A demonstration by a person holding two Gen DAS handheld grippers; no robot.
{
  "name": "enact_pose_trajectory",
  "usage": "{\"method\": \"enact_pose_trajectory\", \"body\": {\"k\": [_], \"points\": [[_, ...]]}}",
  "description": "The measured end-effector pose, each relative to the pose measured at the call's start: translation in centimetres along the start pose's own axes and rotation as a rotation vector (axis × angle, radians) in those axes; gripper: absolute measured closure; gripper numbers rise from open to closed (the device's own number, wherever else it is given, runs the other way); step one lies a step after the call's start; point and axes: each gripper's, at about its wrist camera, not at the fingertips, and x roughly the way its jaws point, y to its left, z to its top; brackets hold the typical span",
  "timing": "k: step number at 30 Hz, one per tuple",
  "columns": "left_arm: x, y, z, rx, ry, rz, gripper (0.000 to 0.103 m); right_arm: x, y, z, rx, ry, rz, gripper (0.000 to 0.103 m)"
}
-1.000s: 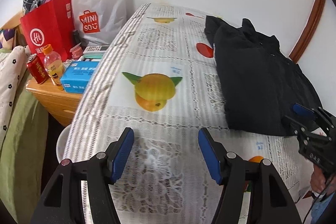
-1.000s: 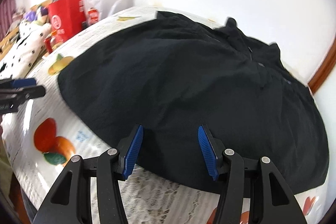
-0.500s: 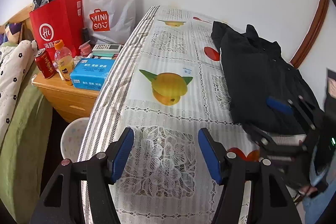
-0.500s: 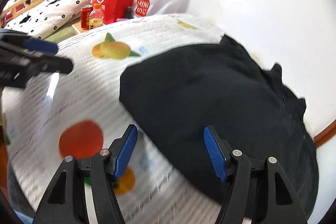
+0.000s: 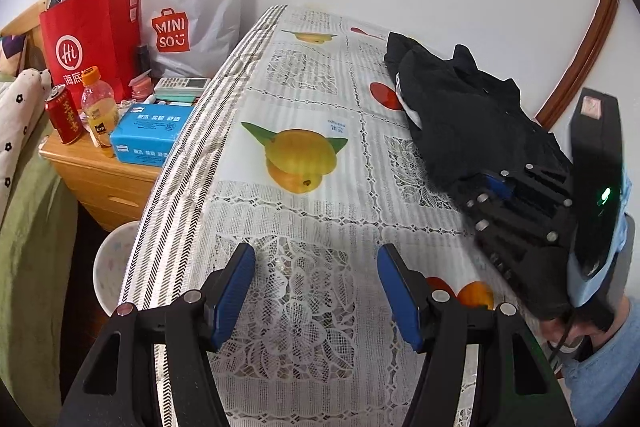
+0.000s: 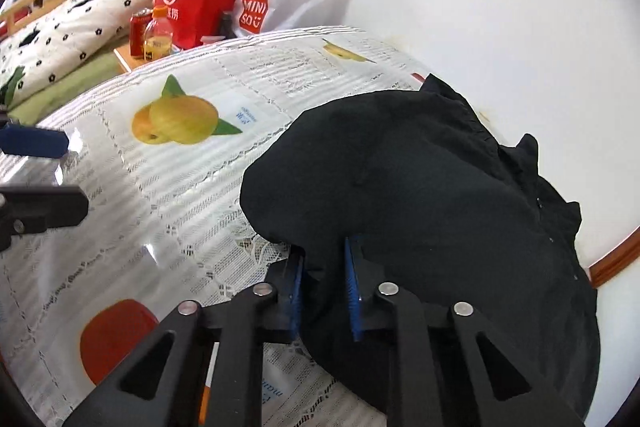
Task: Fold large clothes
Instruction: 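Grasp the folded black bundle with the right tool and lift it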
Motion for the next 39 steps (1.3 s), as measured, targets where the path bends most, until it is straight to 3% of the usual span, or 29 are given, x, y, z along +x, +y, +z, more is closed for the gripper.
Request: {"method": "enact_pose_trajectory", "body": {"k": [5,12,19,27,31,35,39], "points": [[0.1,-0.4,0.3,0.004,-0.004,-0.003,0.042,-1.5,-3.5,1.1,0.163,-0.045,0.088,0.095],[0.0,-1.4,0.6,0.015,-0.009,-0.010,0.042,-4.8,-9.0,2.1,0.354,-0.167,0.108,0.095],[-0.2,-2.6,0.9,0.031,-0.013,-0.017,0.042,-7.5,-16.2,1.0,0.555,-0.293,0.048,0.095],[-0.4,-5.0,1.5,0.063,-0.029,-0.029,0.042,-9.3,-22.9,-4.0,0.803,-0.383,0.000,0.095],[-0.1,-6.8,1.7,0.086,-0.028,-0.040,0.042,-8.2,-25.0,-7.2,0.879,-0.346,-0.027,0.095],[0.1,-9.3,1.7,0.124,-0.026,-0.053,0.042,-5.9,-27.1,-10.9,0.964,-0.238,-0.037,0.095],[0.4,-12.1,2.0,0.163,-0.022,-0.080,0.042,-3.9,-27.5,-13.1,0.975,-0.138,0.006,0.090]]}}
